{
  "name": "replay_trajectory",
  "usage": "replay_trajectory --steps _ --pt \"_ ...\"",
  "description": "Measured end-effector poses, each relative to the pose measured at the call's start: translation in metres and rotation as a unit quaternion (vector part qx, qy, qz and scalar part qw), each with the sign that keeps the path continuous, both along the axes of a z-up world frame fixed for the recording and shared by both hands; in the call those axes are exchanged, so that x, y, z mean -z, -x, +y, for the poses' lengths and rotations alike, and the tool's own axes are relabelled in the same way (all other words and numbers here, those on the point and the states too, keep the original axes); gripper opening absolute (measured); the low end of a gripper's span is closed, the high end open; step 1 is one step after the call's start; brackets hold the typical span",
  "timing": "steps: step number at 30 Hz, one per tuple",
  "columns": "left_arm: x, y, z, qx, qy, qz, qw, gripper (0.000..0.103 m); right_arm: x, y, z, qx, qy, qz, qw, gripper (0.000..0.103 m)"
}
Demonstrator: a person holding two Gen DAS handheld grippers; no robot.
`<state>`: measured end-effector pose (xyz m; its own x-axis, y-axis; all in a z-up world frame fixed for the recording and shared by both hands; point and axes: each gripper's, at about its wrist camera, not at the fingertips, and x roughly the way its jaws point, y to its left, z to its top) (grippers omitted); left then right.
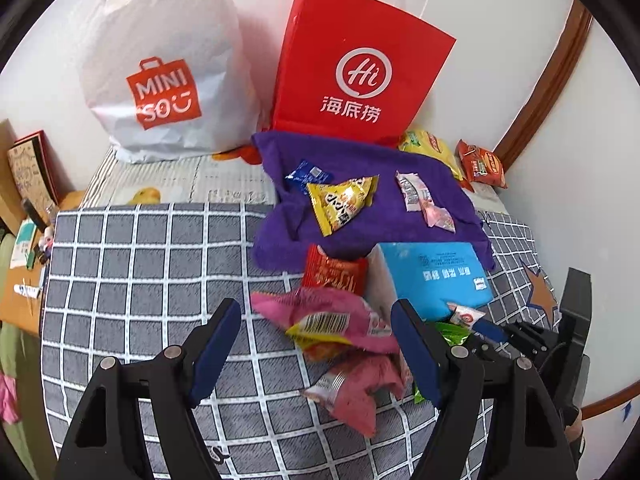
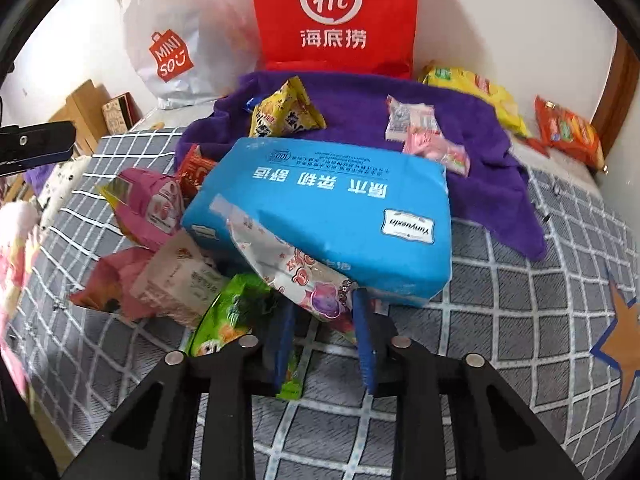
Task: Organize snacks
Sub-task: 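Grasp the long pink candy stick with the right gripper while the left grasps the pink bag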
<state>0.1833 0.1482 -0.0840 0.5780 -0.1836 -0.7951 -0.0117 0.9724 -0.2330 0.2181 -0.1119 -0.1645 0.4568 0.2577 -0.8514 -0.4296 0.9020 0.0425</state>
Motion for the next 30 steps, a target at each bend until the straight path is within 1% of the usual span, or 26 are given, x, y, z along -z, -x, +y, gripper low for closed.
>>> replay_trajectory --steps 4,9,10,12,14,15,16,18,20,21,23,26,28,29,30 --pt "0.001 0.007 0.002 -0.003 0.0 0.0 1.0 0.076 -0.015 0.01 -0.012 0.005 -0.004 -0.006 1.0 0.024" --pt "0.003 0.012 0.001 -0.006 0.008 0.0 1.0 0.076 -0.034 0.029 -0.048 0.029 0.02 0.018 0.999 0.024" --pt "0.004 0.013 0.0 -0.005 0.009 0.0 0.9999 0.076 -0.035 0.032 -0.055 0.03 0.021 0.028 0.999 0.024" --pt "0.007 0.013 -0.003 -0.005 0.013 0.003 0.9999 0.076 -0.026 0.036 -0.066 0.027 0.022 0.073 0.997 0.024" --pt "0.01 0.013 -0.007 -0.003 0.017 0.008 0.9998 0.076 -0.014 0.038 -0.068 0.027 0.018 0.082 0.996 0.027" --pt "0.012 0.013 -0.009 -0.002 0.018 0.011 0.9998 0.076 -0.009 0.038 -0.066 0.023 0.015 0.083 0.996 0.027" --pt "0.013 0.013 -0.01 -0.002 0.018 0.013 0.9998 0.076 -0.006 0.038 -0.064 0.018 0.01 0.08 0.997 0.031" --pt "0.015 0.014 -0.013 -0.001 0.012 0.018 0.9998 0.076 -0.004 0.038 -0.058 0.007 0.007 0.044 0.999 0.04" --pt "0.016 0.017 -0.014 -0.001 0.006 0.019 0.9998 0.076 -0.001 0.037 -0.053 -0.005 0.002 0.019 1.0 0.05" --pt "0.017 0.018 -0.014 -0.001 0.003 0.02 0.9998 0.076 0.001 0.035 -0.052 -0.008 0.001 0.016 1.0 0.051" --pt "0.018 0.021 -0.011 -0.005 0.0 0.022 0.9998 0.076 0.008 0.028 -0.049 -0.011 0.001 0.02 1.0 0.051" --pt "0.021 0.024 -0.009 -0.008 0.002 0.025 0.9997 0.076 0.019 0.021 -0.045 -0.024 -0.011 0.038 0.999 0.051" --pt "0.025 0.026 -0.01 -0.008 0.004 0.029 0.9995 0.076 0.026 0.021 -0.042 -0.031 -0.004 0.046 0.998 0.051" --pt "0.027 0.027 -0.011 -0.005 0.006 0.03 0.9995 0.076 0.029 0.022 -0.039 -0.034 0.008 0.04 0.999 0.048" --pt "0.028 0.027 -0.012 -0.003 0.006 0.029 0.9995 0.076 0.029 0.024 -0.038 -0.037 0.014 0.028 0.999 0.042"
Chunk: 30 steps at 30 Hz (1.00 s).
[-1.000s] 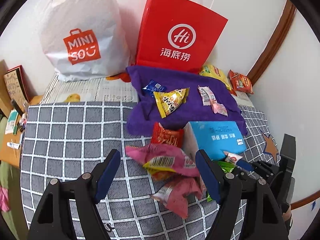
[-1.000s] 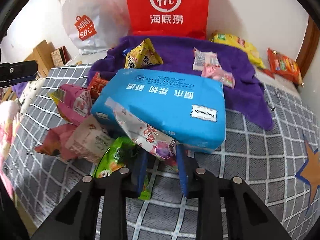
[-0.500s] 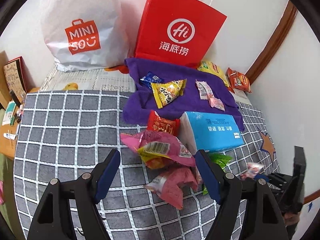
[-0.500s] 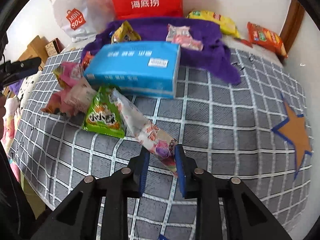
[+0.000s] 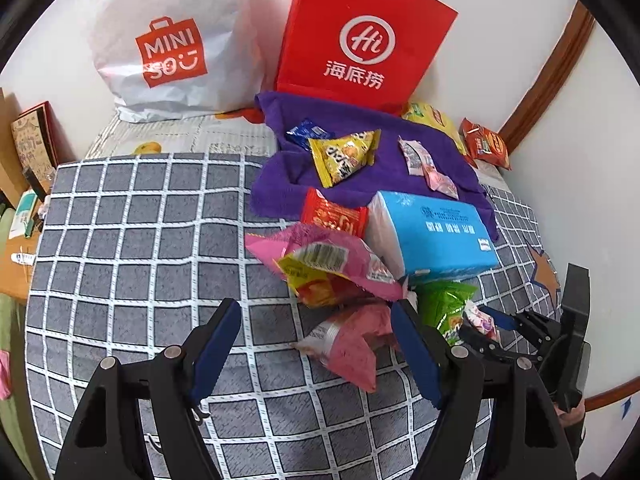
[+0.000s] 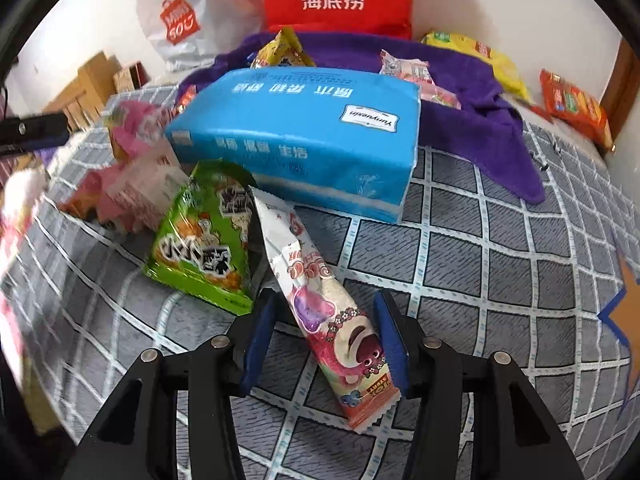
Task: Organize snacks
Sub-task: 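Grasp the long pink candy stick with the right gripper while the left grasps the pink bag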
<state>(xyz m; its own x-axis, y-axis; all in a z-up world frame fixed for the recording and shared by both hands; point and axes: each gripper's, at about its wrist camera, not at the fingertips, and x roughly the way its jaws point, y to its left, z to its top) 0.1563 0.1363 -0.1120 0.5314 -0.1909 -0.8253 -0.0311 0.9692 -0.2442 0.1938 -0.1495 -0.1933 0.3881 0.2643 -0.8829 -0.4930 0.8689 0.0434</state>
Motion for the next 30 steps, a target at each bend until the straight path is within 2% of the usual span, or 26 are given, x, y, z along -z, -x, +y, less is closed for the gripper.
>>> replay_trajectory --steps 1,4,7,11,14,18,22,26,27,28,30 --pt "0.001 0.0 -0.002 0.004 0.0 0.0 1.0 0.076 -0.001 0.001 0.0 -0.003 0.0 -0.005 1.0 0.034" --pt "0.008 0.0 -0.011 0.018 0.001 0.001 0.9998 0.076 -0.006 0.003 -0.008 0.007 -0.015 -0.012 1.0 0.031" --pt "0.018 -0.003 -0.023 0.033 0.002 0.014 0.9994 0.076 -0.011 0.002 -0.026 0.045 -0.007 -0.029 0.999 0.031" --pt "0.035 -0.01 -0.035 0.048 0.004 0.03 0.9984 0.076 -0.006 0.0 -0.046 0.08 -0.006 -0.03 0.996 0.031" --pt "0.046 -0.012 -0.04 0.053 -0.004 0.039 0.9978 0.076 0.0 0.001 -0.049 0.082 -0.007 -0.034 0.996 0.032" --pt "0.057 -0.015 -0.042 0.055 0.005 0.05 0.9972 0.076 0.003 0.003 -0.048 0.086 -0.009 -0.053 0.995 0.032" --pt "0.06 -0.018 -0.046 0.063 -0.006 0.045 0.997 0.076 0.004 0.0 -0.048 0.092 -0.016 -0.062 0.994 0.033" --pt "0.059 -0.019 -0.045 0.067 -0.004 0.039 0.997 0.064 0.005 0.001 -0.048 0.097 -0.019 -0.07 0.993 0.034" --pt "0.059 -0.019 -0.043 0.066 -0.003 0.038 0.9971 0.056 0.005 0.0 -0.047 0.097 -0.02 -0.07 0.993 0.034" --pt "0.058 -0.019 -0.042 0.064 -0.004 0.038 0.9972 0.052 0.005 0.0 -0.047 0.096 -0.017 -0.069 0.993 0.033" --pt "0.056 -0.017 -0.037 0.064 0.003 0.037 0.9973 0.05 0.005 0.0 -0.046 0.092 -0.013 -0.066 0.993 0.033"
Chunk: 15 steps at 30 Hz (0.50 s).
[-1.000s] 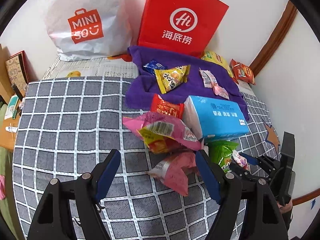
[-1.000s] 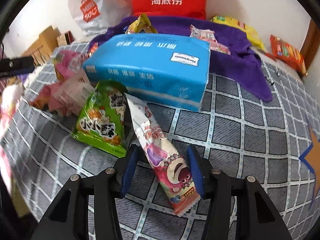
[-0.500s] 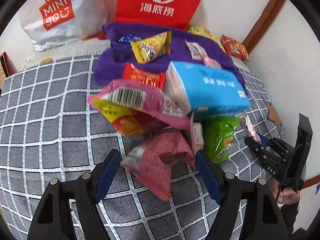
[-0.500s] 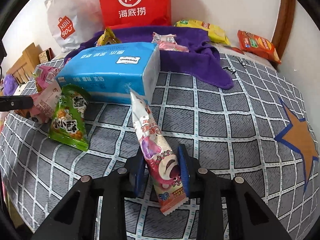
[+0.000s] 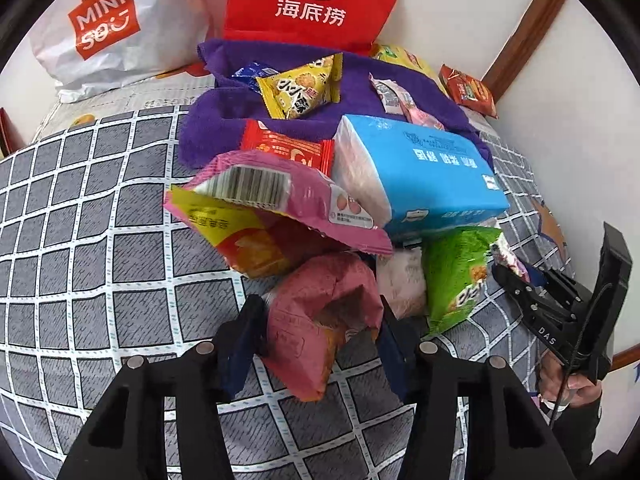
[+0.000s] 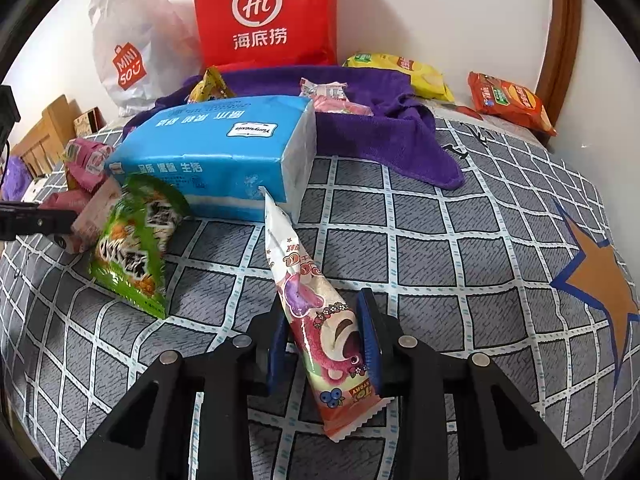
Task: Organize snacks
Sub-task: 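Grasp the long pink candy stick with the right gripper while the left grasps the pink bag, then carry the pink candy stick and pink bag over the purple towel with both grippers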
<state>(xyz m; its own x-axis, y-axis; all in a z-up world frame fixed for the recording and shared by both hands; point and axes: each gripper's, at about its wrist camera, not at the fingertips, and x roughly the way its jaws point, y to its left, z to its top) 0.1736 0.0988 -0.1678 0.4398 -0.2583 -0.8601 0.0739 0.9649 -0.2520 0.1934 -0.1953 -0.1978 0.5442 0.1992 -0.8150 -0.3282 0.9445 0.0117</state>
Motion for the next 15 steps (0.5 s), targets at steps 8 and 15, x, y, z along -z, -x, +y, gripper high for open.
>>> replay_trajectory --steps 8,15 --pt "-0.012 0.018 0.011 -0.01 0.007 -0.014 0.9998 0.047 -0.012 0.006 -0.002 0.006 -0.004 0.014 1.0 0.03" --pt "-0.027 0.038 0.015 -0.017 0.013 -0.034 0.9992 0.047 -0.032 0.014 -0.004 0.018 -0.022 0.019 0.999 0.027"
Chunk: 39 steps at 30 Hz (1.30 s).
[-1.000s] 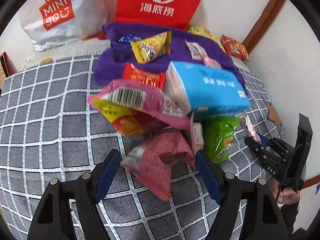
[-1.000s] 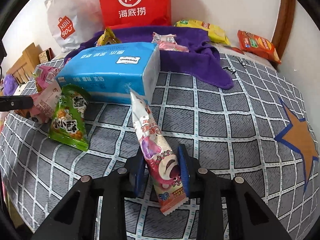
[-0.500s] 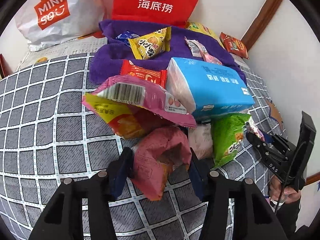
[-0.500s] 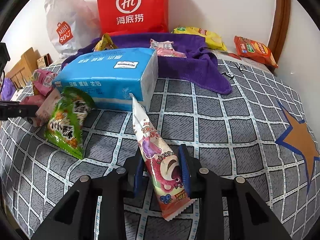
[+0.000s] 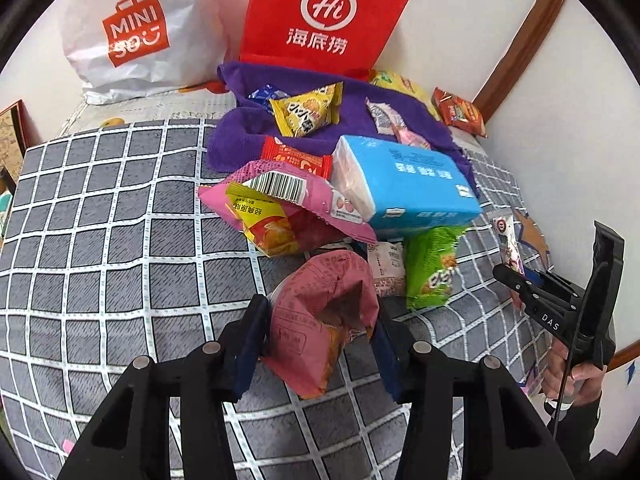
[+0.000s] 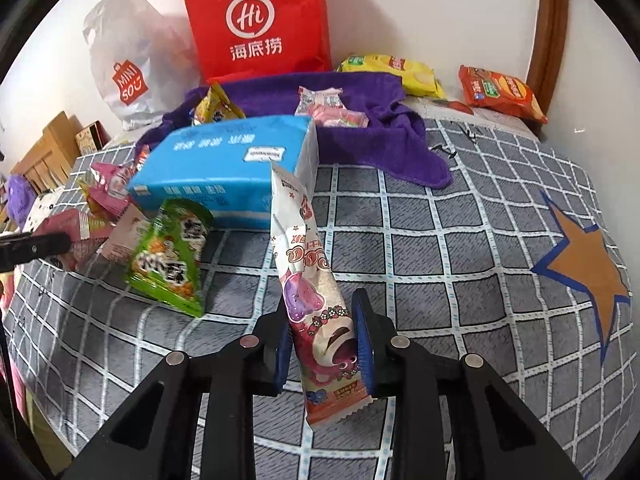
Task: Organize snacks
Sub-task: 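Carry the pink candy stick and pink bag over the purple towel with both grippers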
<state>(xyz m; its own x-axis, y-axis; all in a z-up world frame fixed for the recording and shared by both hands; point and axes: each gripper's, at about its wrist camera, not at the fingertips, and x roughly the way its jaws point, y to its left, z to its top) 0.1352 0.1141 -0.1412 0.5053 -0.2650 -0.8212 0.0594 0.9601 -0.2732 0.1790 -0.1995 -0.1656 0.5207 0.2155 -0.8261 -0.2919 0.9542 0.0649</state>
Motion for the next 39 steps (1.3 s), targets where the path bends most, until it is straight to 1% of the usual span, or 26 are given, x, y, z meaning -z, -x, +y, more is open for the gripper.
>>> replay_trajectory --steps 4,12,21,29,39 --pt "-0.008 0.01 0.002 -0.004 0.005 -0.009 0.9999 0.047 -0.013 0.008 0.006 -0.007 0.007 -0.011 1.0 0.027" --pt "-0.032 0.023 -0.008 0.001 0.012 -0.035 0.9993 0.047 -0.037 0.021 0.012 -0.019 -0.01 -0.023 1.0 0.027" --pt "-0.052 0.018 -0.03 0.019 0.01 -0.048 0.9986 0.047 -0.063 0.022 0.015 -0.02 -0.018 -0.037 0.999 0.027" --pt "-0.076 -0.001 -0.045 0.028 0.006 -0.066 0.9975 0.047 -0.082 0.004 0.016 -0.013 -0.016 -0.047 0.999 0.027" --pt "-0.093 -0.041 -0.053 0.035 0.002 -0.071 0.9968 0.047 -0.106 -0.039 0.014 0.004 -0.019 -0.059 0.998 0.027"
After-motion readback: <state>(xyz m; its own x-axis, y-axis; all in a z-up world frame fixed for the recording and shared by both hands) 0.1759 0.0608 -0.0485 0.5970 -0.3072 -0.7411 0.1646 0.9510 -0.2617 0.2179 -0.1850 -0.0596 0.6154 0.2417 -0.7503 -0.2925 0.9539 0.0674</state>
